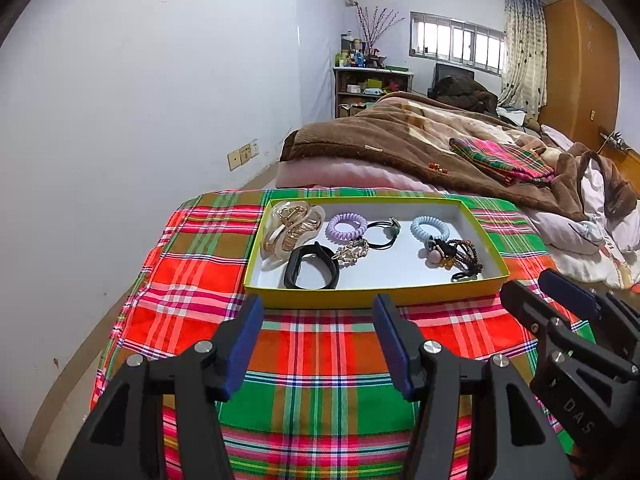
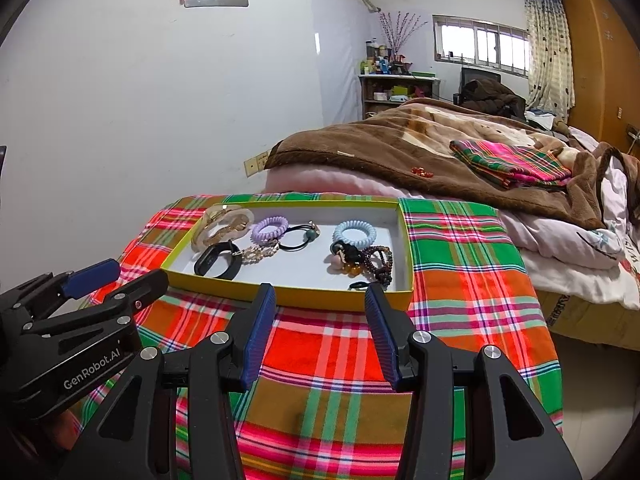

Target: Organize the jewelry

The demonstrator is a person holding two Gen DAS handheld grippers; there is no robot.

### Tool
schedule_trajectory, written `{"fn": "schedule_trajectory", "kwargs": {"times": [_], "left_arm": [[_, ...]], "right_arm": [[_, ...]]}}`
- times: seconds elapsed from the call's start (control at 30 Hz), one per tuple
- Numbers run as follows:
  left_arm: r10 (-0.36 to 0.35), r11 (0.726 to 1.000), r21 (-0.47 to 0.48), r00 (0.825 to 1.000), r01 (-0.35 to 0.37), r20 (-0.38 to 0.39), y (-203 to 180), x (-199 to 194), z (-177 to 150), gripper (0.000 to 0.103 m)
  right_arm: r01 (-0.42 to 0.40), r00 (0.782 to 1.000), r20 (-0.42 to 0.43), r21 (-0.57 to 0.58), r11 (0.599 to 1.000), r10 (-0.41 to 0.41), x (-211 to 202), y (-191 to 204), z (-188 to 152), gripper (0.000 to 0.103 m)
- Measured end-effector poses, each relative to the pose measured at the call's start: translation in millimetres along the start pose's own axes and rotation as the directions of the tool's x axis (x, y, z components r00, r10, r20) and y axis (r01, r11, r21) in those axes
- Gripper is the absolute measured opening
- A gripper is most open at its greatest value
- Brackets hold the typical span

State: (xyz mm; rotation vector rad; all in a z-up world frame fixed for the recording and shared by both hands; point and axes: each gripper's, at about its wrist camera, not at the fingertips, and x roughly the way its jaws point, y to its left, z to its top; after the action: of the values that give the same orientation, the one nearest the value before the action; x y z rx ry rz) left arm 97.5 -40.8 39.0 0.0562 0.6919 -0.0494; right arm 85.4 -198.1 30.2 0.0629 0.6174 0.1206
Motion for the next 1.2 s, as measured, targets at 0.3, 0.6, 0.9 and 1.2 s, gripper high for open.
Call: {"fn": "schedule_trajectory", "kwargs": {"times": [0.3,0.6,0.9,1.2], "left_arm": [[0.004,1.0,-0.002,1.0,-0.004,-0.003,0.5,-0.5,-0.5,0.059],[0.002,1.0,-0.011,1.0,-0.002,-0.001,2.2,-1.1,-1.2,0.059],[0.01,1.0,-0.016,1.0,-0.01,0.0,4.0,-0.9,-1.8,0.059],[0.011,1.0,-0.016,1.0,-0.011,-0.002,3.4,-1.5,-2.5,0.059]], "right_arm": [[0.001,1.0,0.004,-0.001,1.0,-0.001,-1.2,1.3,-0.4,0.047],[-0.001,1.0,0.001,-0.007,1.0,0.001,-1.3,2.7,-0.6,0.047],[0.0,1.0,0.002,-0.005,1.0,0.0,-1.3,2.2,-0.3,0.047],[0.0,1.0,0.002,-0.007,1.0,0.0,-1.2,2.0,-0.4,0.047]]}}
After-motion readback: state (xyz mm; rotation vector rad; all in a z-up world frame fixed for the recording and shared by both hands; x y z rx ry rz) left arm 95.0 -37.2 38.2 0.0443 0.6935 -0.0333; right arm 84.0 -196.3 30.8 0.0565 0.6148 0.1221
